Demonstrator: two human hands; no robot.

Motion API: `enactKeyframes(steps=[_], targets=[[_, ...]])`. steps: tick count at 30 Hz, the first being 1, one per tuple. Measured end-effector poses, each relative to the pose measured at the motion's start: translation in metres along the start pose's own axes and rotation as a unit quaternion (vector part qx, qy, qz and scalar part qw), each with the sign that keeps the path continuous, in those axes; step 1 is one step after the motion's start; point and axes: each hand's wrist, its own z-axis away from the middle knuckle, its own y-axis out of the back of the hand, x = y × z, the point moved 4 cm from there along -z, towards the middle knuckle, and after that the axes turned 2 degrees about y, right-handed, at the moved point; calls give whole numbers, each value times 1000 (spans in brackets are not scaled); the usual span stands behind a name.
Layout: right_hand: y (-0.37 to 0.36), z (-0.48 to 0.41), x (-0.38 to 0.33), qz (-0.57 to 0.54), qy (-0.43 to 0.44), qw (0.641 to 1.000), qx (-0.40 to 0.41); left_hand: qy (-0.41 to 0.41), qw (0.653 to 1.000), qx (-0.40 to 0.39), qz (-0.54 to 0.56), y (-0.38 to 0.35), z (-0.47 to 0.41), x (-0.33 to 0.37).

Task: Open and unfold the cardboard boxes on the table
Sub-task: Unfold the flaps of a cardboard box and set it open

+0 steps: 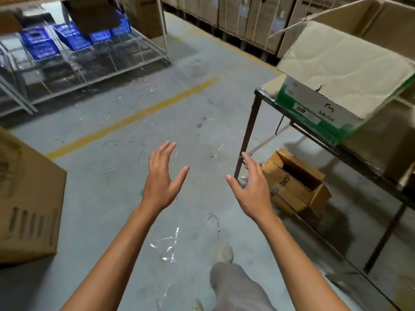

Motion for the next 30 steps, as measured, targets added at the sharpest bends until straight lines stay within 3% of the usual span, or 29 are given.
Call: enactKeyframes(steps=[12,17,21,30], targets=[[-25,-303,4,-30,36,998,37,-52,999,13,-11,-61,-294,-48],[-24,-418,11,-14,14,998,57,-56,998,10,7,-91,-402,-66],[-37,-506,28,-10,1,997,82,-63,997,-15,35,-129,-497,-98],[-51,-698,54,-8,-80,974,210,-169,977,-111,74,-219,-742,-137]])
